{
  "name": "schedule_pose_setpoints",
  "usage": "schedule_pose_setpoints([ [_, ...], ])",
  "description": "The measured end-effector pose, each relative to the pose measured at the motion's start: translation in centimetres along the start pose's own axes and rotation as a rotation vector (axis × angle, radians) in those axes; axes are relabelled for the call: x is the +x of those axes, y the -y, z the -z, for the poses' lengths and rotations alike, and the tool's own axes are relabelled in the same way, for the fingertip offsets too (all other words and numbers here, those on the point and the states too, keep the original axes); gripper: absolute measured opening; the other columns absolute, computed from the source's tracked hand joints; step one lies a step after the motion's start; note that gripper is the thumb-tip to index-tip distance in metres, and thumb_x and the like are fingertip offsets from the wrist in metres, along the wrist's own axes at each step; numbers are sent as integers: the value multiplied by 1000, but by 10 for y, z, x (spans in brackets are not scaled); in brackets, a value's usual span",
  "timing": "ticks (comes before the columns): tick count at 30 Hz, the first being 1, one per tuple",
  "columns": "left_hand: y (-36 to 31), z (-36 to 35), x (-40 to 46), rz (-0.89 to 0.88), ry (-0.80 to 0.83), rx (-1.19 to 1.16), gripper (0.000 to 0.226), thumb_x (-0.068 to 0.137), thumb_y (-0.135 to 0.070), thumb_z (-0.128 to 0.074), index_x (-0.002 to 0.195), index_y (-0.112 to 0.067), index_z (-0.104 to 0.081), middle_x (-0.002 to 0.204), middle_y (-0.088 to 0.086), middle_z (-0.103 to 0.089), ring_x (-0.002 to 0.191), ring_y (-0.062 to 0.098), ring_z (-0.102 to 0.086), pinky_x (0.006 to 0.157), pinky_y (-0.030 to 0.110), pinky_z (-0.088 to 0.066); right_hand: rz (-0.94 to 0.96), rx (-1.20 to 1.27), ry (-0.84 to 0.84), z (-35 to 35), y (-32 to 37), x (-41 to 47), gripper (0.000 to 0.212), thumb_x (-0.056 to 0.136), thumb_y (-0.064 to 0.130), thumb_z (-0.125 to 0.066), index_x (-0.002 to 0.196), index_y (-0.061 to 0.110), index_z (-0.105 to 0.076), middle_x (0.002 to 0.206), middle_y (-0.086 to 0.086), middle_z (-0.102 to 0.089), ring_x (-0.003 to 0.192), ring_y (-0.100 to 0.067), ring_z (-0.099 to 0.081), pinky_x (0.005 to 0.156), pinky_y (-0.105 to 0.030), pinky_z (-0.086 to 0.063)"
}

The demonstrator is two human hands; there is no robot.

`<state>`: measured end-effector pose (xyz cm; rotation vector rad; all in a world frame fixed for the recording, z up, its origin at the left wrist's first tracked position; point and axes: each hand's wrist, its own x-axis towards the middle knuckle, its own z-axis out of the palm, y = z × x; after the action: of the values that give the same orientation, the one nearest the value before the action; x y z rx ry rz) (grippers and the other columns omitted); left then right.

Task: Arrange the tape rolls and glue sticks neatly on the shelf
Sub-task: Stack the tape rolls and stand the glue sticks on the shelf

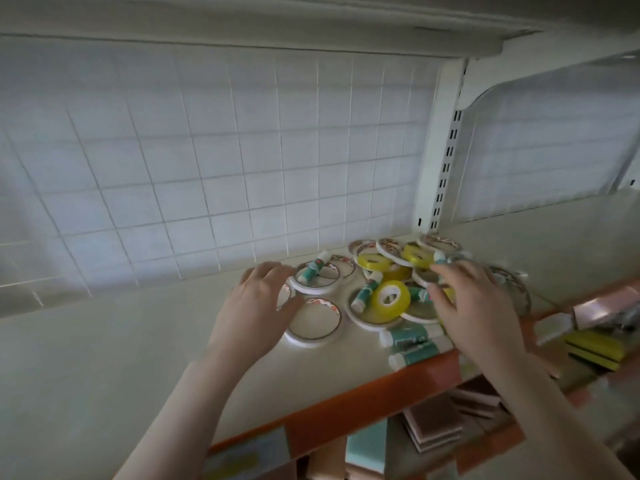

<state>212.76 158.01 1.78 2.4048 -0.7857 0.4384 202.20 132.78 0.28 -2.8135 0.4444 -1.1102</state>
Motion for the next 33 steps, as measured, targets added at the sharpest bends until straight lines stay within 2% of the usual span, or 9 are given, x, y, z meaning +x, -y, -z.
schedule_pose_setpoints([
  [5, -12, -12, 24, 30, 39, 35, 37, 89, -27, -59, 126, -24, -55, 128, -8, -51, 121, 16, -40, 96, 27, -34, 17, 8, 123, -10, -13, 46, 29, 92, 27, -53, 116, 15, -63, 114, -6, -64, 103, -27, -57, 83, -36, -47],
  [9, -20, -25, 36, 94, 51, 71, 36, 90, -28, -58, 126, -26, -55, 129, -8, -53, 120, 15, -44, 96, 30, -38, 79, 44, 208, -28, -22, 76, 32, 95, 31, -47, 122, 18, -59, 115, -1, -62, 102, -19, -56, 83, -29, -44],
  [13, -27, -39, 41, 154, 55, 143, 39, 91, -33, -55, 129, -29, -52, 130, -12, -51, 120, 13, -45, 84, 22, -34, 128, 85, 315, -47, -36, 102, 33, 96, 30, -45, 124, 19, -59, 122, 0, -59, 110, -20, -53, 87, -30, -40],
  [15, -30, -45, 43, 188, 44, 182, 39, 91, -35, -55, 129, -31, -52, 130, -14, -50, 119, 11, -45, 80, 21, -29, 152, 72, 396, -54, -45, 113, 35, 96, 33, -44, 126, 21, -57, 126, 0, -57, 112, -20, -53, 88, -29, -40],
  [18, -32, -56, 49, 212, 12, 152, 37, 88, -30, -60, 124, -26, -57, 126, -9, -55, 116, 17, -49, 86, 25, -34, 215, 20, 558, -63, -56, 125, 44, 96, 42, -42, 136, 25, -45, 130, -1, -53, 116, -21, -51, 92, -32, -42],
  [22, -38, -64, 51, 230, -8, 145, 37, 87, -28, -62, 124, -23, -59, 125, -6, -57, 114, 19, -50, 87, 24, -34, 239, 145, 732, -66, -69, 132, 53, 93, 49, -44, 142, 30, -36, 141, 2, -46, 124, -19, -46, 94, -32, -41],
  [25, -38, -65, 52, 247, -6, 174, 37, 89, -31, -60, 125, -24, -57, 126, -8, -55, 114, 15, -49, 81, 20, -31, 262, 208, 757, -66, -77, 135, 60, 87, 50, -56, 141, 32, -38, 145, 6, -41, 128, -16, -42, 99, -32, -39],
  [28, -38, -65, 57, 265, 0, 183, 35, 90, -32, -57, 124, -27, -57, 124, -10, -55, 113, 13, -49, 78, 20, -30, 283, 248, 718, -65, -78, 135, 61, 85, 44, -62, 140, 31, -40, 142, 6, -44, 125, -15, -45, 96, -29, -40],
  [33, -33, -65, 76, 317, 28, 173, 30, 90, -30, -56, 119, -25, -59, 121, -7, -57, 111, 17, -51, 86, 29, -41, 309, 324, 596, -60, -77, 131, 59, 84, 34, -62, 139, 29, -42, 137, 6, -45, 121, -12, -45, 94, -24, -37],
])
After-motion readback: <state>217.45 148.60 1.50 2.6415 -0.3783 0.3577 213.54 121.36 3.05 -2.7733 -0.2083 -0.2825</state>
